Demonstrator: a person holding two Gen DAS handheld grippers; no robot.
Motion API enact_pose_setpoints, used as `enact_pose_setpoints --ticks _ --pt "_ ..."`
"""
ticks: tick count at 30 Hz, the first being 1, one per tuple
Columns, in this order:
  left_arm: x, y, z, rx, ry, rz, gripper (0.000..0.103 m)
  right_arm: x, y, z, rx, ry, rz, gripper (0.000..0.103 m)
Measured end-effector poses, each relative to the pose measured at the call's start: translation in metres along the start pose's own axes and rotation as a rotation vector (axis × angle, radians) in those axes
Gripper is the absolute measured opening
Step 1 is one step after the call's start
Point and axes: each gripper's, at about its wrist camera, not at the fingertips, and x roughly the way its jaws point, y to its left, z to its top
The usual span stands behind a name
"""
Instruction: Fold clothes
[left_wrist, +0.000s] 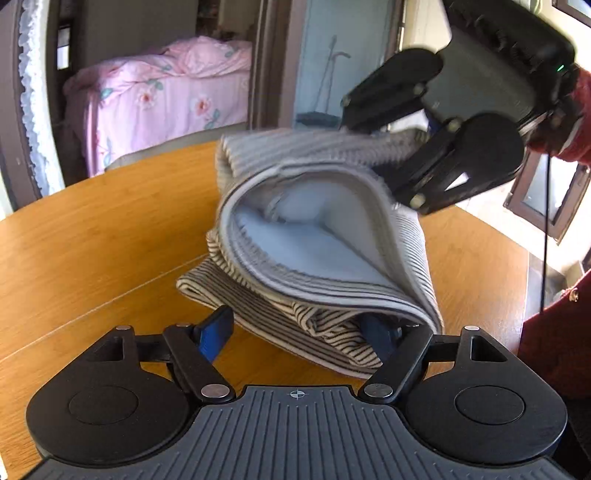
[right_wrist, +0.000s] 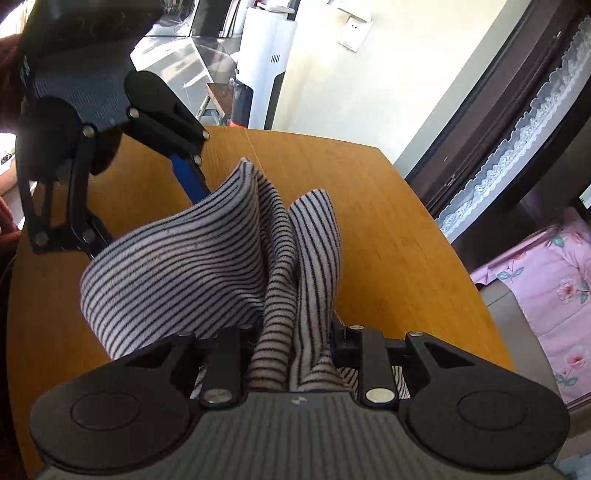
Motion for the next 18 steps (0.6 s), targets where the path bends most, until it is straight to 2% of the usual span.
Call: enact_pose_setpoints --ticks 1,4,6,9,13,15,18 --pt "-0.008 0.003 0.001 -0.01 -0.014 0.018 0.089 0.004 -0.005 -0.001 0.024 -0.021 0.002 0.025" --pt "-0.032 0.012 0.007 -0.056 -0.061 0.058 0.095 -0.012 -0.013 -0.004 0.071 -0.078 -0.051 0.038" --pt "-0.046 0.017 0.014 -0.098 -0.103 0.069 0.096 -0.023 -0.018 -0.007 0.102 -0.115 -0.086 0.064" --pt "-0.047 0.019 0.025 -0.14 -0.142 0.029 0.098 -0.045 -0.023 -0.019 0.16 -0.171 -0.145 0.082" --pt "-0.023 0.01 0.037 -0.135 -0.131 -0.028 0.098 -0.054 -0.035 -0.028 0.216 -0.203 -0.21 0.093" --pt "-0.011 0.005 0.044 -0.132 -0.126 -0.057 0.098 -0.056 -0.041 -0.031 0.236 -0.216 -0.243 0.094" --pt "0.005 -0.004 0.05 -0.112 -0.118 -0.095 0.098 -0.058 -0.038 -0.021 0.192 -0.232 -0.283 0.094"
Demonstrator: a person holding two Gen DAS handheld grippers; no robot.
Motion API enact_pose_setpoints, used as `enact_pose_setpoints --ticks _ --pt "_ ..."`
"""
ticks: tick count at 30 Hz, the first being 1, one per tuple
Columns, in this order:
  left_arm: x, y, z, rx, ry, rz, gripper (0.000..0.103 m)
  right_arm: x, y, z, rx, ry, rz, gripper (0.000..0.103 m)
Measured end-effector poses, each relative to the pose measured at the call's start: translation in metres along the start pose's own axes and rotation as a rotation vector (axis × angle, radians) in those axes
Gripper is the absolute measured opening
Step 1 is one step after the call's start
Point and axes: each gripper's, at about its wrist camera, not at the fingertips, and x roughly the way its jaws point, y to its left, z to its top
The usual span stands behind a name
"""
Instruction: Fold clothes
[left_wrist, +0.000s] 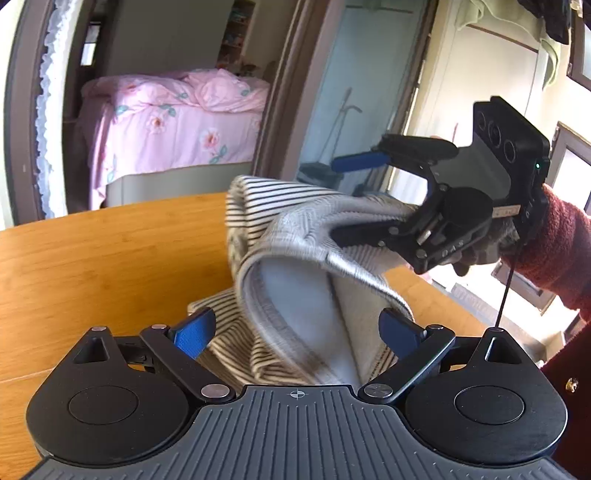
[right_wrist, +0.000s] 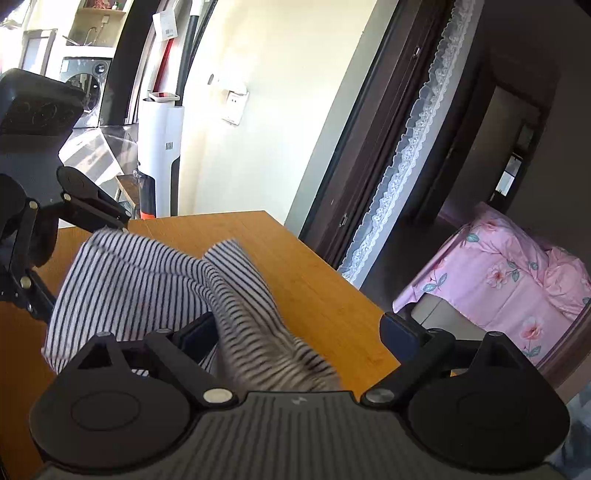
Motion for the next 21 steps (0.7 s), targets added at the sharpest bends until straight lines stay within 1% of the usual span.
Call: enact_pose_setpoints --ticks 3,5,7,8,10,14,15,16,18,21 --pt "0.011 -0.003 0.001 0.016 0.006 -0.001 0.099 -0.002 0.005 0.01 -0.046 -0.026 -0.033 0.093" --pt "0.014 0.002 -0.001 0.017 0.012 0.097 0.099 -0.003 0.009 0.016 -0.076 -0.043 -0.055 0.094" --pt "0.017 0.007 -0.003 0.017 0.019 0.202 0.099 -0.01 0.0 0.015 -0.025 -0.049 -0.128 0.094" --pt "0.015 0.018 -0.003 -0.02 0.017 0.237 0.099 -0.014 -0.006 0.012 0.005 -0.049 -0.165 0.095" --pt "0.009 0.041 -0.001 -0.11 0.012 0.298 0.099 -0.012 -0.014 0.001 0.07 -0.014 -0.172 0.096" --pt "-0.013 0.059 0.005 -0.17 -0.032 0.334 0.101 0.007 -0.021 -0.026 0.212 0.068 -0.152 0.103" --pt "-0.019 0.063 0.007 -0.184 -0.043 0.342 0.101 0.013 -0.021 -0.033 0.251 0.091 -0.146 0.103" --pt "-0.024 0.068 0.008 -0.198 -0.054 0.351 0.101 0.024 -0.019 -0.042 0.267 0.132 -0.16 0.103" --pt "-0.032 0.061 0.011 -0.158 -0.063 0.349 0.101 0.048 -0.014 -0.059 0.298 0.213 -0.19 0.103" --pt "-0.048 0.045 0.018 -0.098 -0.097 0.341 0.102 0.064 -0.012 -0.074 0.366 0.229 -0.222 0.103"
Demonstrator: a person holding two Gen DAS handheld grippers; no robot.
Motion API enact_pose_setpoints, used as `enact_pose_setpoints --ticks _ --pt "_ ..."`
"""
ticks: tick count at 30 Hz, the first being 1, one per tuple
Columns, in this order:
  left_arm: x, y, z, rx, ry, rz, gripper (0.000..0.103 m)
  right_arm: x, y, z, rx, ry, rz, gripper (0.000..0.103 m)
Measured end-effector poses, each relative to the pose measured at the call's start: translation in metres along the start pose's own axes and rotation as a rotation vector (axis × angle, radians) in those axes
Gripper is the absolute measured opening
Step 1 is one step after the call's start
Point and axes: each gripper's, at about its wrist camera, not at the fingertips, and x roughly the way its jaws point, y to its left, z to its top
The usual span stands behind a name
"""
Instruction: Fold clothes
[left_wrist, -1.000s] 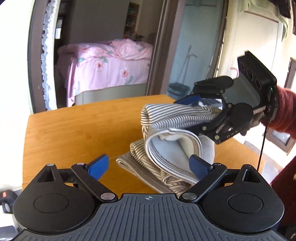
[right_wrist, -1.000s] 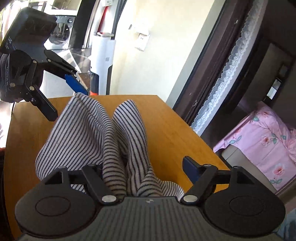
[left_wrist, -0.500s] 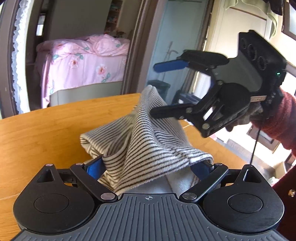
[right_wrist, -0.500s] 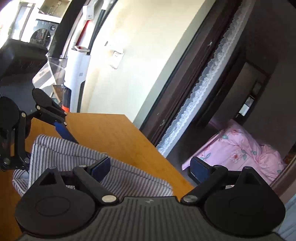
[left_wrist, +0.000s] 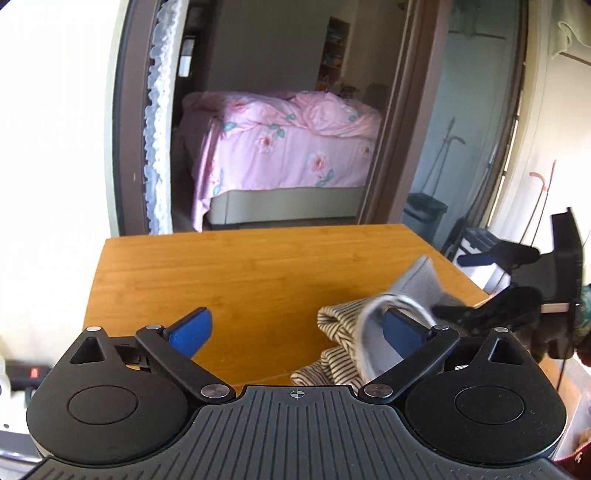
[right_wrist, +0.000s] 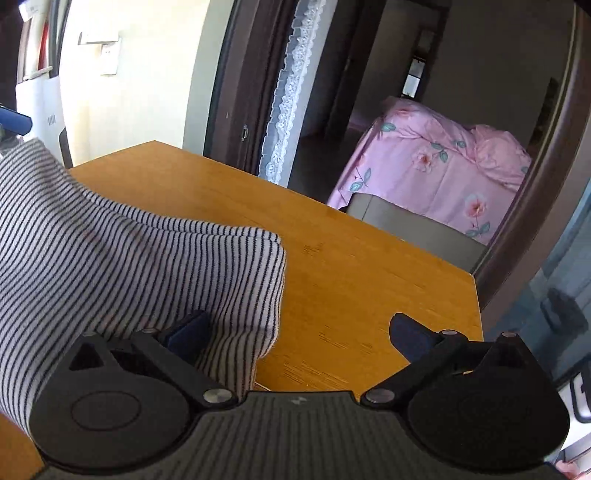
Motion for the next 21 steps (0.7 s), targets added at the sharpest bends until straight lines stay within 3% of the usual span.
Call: enact_pose_setpoints --ticks 4,6,9,13,17,20,21 --pt "-0.024 -0.01 0.014 0.028 -0.058 -0.011 0.103 -0.001 -0.001 -0.003 0.043 0.006 -0.001 0.103" --pt "-0.031 -0.016 0.018 0.024 -0.085 -0.082 0.103 -0.003 0.0 -0.006 0.052 0.001 -0.005 0.103" --pt "-0.016 -0.04 0.018 0.072 -0.055 -0.226 0.103 -0.003 -0.005 -0.009 0.128 0.007 0.006 0.103" --pt "0.042 -0.064 0.006 0.133 0.064 -0.3 0.103 -0.019 -0.013 -0.012 0.218 0.01 0.026 0.103" --pt "0.089 -0.064 -0.001 0.188 0.14 -0.244 0.103 -0.048 -0.018 -0.01 0.237 -0.043 0.039 0.103" --pt "0.11 -0.049 -0.003 0.141 0.188 -0.227 0.103 -0.058 -0.019 -0.008 0.258 -0.077 0.07 0.103" --pt "0.112 -0.046 -0.005 0.126 0.193 -0.231 0.103 -0.052 -0.016 -0.008 0.244 -0.044 0.042 0.103"
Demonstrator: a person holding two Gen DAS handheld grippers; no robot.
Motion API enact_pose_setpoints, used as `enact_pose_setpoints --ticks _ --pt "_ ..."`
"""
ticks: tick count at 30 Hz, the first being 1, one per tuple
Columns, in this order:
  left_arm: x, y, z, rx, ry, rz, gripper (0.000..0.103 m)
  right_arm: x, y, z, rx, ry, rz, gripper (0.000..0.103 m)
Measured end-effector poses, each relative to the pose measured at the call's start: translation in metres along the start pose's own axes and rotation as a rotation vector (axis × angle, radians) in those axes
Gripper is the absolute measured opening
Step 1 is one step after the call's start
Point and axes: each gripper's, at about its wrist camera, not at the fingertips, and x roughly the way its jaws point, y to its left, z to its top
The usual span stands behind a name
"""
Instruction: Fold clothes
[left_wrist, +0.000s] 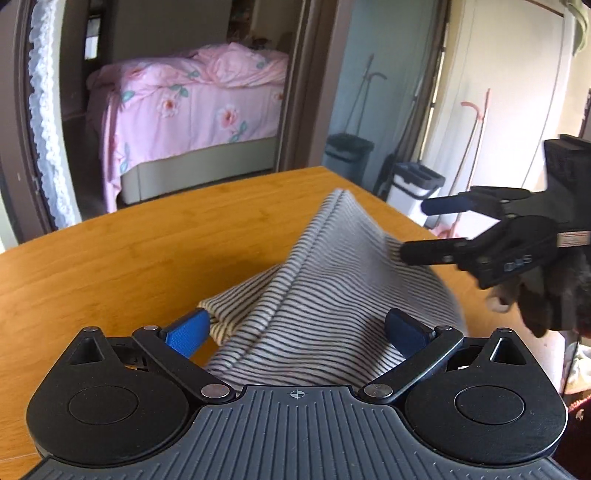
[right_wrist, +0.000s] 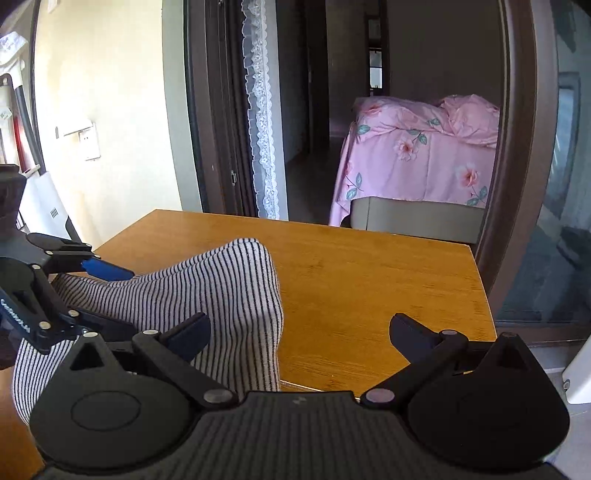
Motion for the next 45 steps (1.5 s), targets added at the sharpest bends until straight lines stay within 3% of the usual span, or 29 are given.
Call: enact_pose_setpoints --ticks 3,8,11,16,20,22,30,34,40,45 --pt "0.003 0.011 -0.006 -0.046 0.01 -0.017 0.103 0.032 0.008 -0.008 -0.056 0.106 -0.095 0.103" --pt "0.007 0.028 -0.017 -0.121 0.026 -0.045 0.103 0.034 -0.005 -0.01 0.069 0.103 -0.047 0.103" --pt "0.005 0.032 -0.022 -0.137 0.027 -0.058 0.103 0.006 -0.009 -0.013 0.164 0.125 0.0 0.103" --pt "0.004 0.032 -0.028 -0.161 0.017 -0.073 0.103 -0.038 -0.019 -0.038 0.412 0.186 0.251 0.103" --pt "0.007 0.034 -0.029 -0.197 0.015 -0.092 0.103 -0.021 -0.016 -0.064 0.672 0.305 0.489 0.103" --pt "0.005 0.033 -0.03 -0.201 0.01 -0.089 0.103 -0.012 -0.013 -0.062 0.702 0.298 0.51 0.103" --pt "-0.023 0.01 -0.05 -0.2 0.014 -0.102 0.103 0.028 -0.002 -0.016 0.537 0.266 0.388 0.103" --pt "-0.031 -0.019 -0.059 -0.168 0.021 -0.157 0.103 0.037 0.003 0.002 0.419 0.217 0.294 0.103" --pt "-0.042 -0.051 -0.063 -0.108 0.03 -0.204 0.103 -0.006 0.003 0.013 0.185 0.062 0.139 0.103" --pt "-0.082 -0.043 -0.062 -0.125 -0.057 -0.226 0.103 -0.036 0.002 -0.011 0.144 0.093 0.163 0.103"
